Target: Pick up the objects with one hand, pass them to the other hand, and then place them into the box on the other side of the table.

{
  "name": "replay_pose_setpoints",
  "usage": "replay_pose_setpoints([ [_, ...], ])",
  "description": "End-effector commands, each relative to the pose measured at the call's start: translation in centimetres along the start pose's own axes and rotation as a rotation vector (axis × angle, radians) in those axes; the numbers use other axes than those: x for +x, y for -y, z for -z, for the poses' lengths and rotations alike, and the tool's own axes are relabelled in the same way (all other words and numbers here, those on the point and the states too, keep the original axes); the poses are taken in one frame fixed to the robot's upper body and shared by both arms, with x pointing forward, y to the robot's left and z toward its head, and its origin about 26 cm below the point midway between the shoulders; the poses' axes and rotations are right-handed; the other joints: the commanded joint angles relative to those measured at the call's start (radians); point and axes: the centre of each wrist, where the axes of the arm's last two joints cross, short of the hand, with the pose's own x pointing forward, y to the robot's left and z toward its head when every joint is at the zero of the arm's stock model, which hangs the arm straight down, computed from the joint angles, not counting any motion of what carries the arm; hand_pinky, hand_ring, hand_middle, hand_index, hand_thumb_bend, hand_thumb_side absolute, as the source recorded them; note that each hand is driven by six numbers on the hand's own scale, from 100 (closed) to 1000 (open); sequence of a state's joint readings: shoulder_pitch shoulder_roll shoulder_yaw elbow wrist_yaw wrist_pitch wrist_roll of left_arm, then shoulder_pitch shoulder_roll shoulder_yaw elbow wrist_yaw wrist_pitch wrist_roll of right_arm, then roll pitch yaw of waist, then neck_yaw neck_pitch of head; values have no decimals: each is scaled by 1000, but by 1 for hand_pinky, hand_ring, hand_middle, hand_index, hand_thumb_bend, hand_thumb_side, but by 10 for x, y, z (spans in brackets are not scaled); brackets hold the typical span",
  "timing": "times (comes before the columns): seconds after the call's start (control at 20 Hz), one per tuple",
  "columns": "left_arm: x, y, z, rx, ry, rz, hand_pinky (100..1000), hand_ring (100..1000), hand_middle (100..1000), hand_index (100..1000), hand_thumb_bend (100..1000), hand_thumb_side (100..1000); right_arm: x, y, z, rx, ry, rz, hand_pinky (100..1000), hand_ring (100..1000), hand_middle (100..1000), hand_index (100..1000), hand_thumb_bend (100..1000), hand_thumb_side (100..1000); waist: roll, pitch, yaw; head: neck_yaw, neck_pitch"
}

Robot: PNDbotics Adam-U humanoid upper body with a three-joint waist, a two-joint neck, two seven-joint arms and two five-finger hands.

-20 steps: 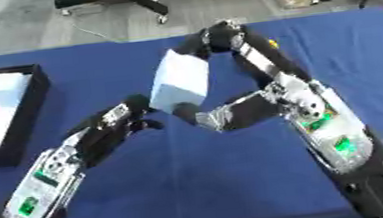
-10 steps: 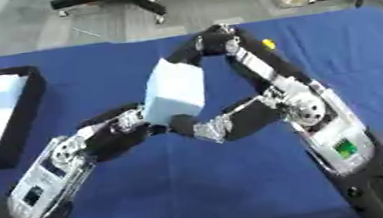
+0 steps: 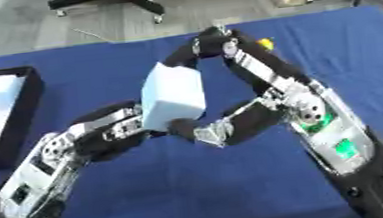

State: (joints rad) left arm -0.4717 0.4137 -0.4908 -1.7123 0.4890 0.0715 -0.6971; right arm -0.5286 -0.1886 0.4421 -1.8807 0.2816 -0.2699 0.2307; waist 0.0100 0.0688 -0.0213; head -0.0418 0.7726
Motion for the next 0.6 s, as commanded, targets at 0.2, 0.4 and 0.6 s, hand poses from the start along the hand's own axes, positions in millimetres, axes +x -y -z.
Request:
replay_pose_setpoints([
  [0.2, -1, -11, -24, 34, 1, -2, 887, 984, 875, 870, 343, 819, 3, 5, 3, 6, 17, -12, 487, 433, 364, 516, 316, 295, 3, -10, -1, -7, -3],
  [0.4, 5, -12, -33, 35, -14, 14, 886, 982, 874, 869, 344, 836, 3, 5, 3, 8, 17, -11, 487, 433, 364, 516, 313, 295, 7, -11, 1, -9, -3],
  [0.6, 5, -12, -38, 37, -43, 15, 884, 979, 872, 870, 351, 870, 1, 4, 2, 18, 10, -13, 486, 431, 362, 516, 316, 291, 9, -11, 1, -14, -3],
])
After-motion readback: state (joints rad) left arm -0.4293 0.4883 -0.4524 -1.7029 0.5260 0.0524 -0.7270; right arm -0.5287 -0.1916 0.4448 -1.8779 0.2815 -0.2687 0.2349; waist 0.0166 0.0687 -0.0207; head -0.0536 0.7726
